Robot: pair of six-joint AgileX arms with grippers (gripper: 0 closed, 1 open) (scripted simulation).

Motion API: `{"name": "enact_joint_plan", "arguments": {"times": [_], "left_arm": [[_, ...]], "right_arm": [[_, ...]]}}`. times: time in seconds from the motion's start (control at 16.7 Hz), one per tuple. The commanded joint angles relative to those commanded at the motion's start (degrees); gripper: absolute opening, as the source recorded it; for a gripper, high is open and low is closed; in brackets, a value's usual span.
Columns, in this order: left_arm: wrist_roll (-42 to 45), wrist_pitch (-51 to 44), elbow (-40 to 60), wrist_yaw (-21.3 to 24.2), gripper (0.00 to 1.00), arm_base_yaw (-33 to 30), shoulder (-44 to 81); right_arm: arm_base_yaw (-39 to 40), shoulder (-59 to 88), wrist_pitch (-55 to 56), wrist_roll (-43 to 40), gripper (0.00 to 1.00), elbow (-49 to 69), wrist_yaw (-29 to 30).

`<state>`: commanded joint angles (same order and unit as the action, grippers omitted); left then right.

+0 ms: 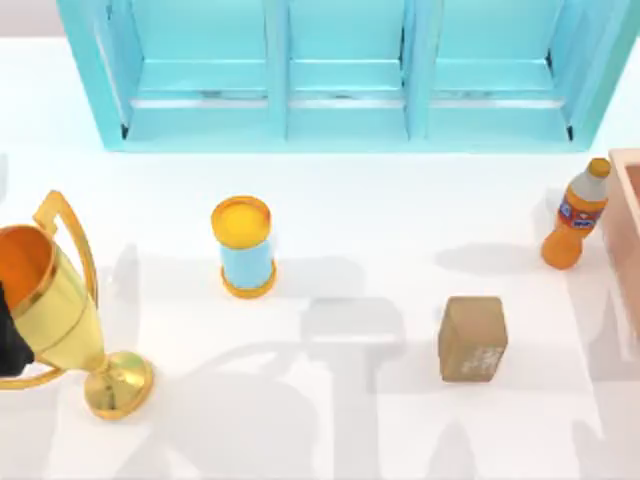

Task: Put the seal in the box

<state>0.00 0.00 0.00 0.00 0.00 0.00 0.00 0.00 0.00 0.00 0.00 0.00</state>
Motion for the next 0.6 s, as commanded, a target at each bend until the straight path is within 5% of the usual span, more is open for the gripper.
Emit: {"name": "enact_joint_plan", "arguments": {"times": [0.3,0.6], "left_arm": [[0.0,0.0,0.0,0.0,1.0,0.0,0.0],[0.0,0.0,0.0,0.0,1.0,0.0,0.0]], "right_arm": [[1.6,3.2,-2.4,1.6,1.0,3.1,-0.2],[7.3,19.7,-15.2,8.8,1.0,18.5,-0.5]]}}
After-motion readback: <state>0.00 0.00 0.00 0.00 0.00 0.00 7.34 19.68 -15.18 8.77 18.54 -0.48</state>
